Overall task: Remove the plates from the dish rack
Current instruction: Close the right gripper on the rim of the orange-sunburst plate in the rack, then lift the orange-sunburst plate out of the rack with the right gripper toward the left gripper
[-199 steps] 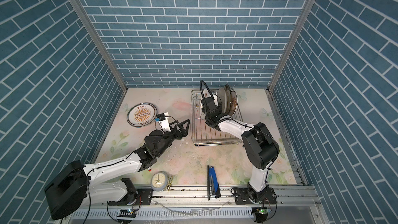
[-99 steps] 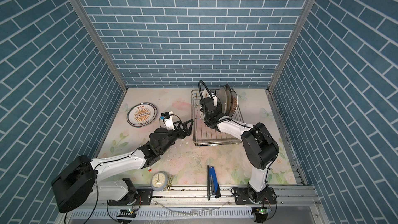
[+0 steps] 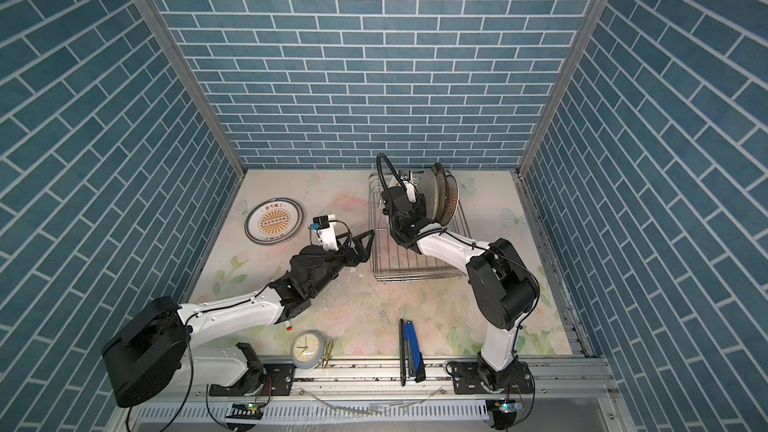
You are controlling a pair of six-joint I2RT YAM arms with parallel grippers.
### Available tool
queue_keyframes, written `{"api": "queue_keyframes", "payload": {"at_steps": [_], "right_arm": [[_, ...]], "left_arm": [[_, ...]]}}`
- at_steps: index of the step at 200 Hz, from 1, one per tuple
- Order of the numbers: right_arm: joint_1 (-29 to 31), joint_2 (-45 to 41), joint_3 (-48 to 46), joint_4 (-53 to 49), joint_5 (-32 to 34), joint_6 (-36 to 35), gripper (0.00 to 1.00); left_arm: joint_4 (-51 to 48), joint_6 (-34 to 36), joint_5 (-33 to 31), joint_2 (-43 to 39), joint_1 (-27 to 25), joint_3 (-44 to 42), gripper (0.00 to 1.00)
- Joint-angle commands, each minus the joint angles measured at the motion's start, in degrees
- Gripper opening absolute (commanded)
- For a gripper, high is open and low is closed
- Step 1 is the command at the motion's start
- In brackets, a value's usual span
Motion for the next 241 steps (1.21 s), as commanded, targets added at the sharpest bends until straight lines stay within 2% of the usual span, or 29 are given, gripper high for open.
{"api": "queue_keyframes", "payload": {"at_steps": [1, 91, 144, 161, 186, 211, 241], "right_arm": [[0.26, -3.57, 2.66, 3.45, 4.27, -4.75, 0.01], [1.66, -6.56, 1.76, 5.94, 6.95, -11.84, 0.00], [2.67, -11.75, -1.66, 8.21, 7.10, -13.84, 0.00], [2.85, -13.36, -2.63, 8.50, 7.20, -14.08, 0.00], [2.95, -15.22, -3.85, 8.57, 7.97, -14.36, 0.00], [3.00, -17.23, -5.44, 9.29, 9.39, -15.48, 0.00], [3.03, -22.43, -9.54, 9.29, 6.37, -13.46, 0.00]], "left_arm": [[-0.40, 1.32, 1.29, -0.17, -0.03, 1.77, 1.00], [1.29, 0.84, 1.18, 0.81, -0.02, 1.16, 1.00], [2.12, 0.90, 3.02, 2.55, -0.02, 2.11, 1.00], [0.96, 1.23, 4.15, 2.69, -0.04, 2.96, 1.00], [5.71, 0.96, 4.06, 3.06, -0.02, 1.03, 1.00], [5.91, 0.97, 4.30, 2.66, -0.02, 0.55, 1.00], [8.47, 1.20, 6.54, 2.65, -0.02, -0.13, 1.00]]}}
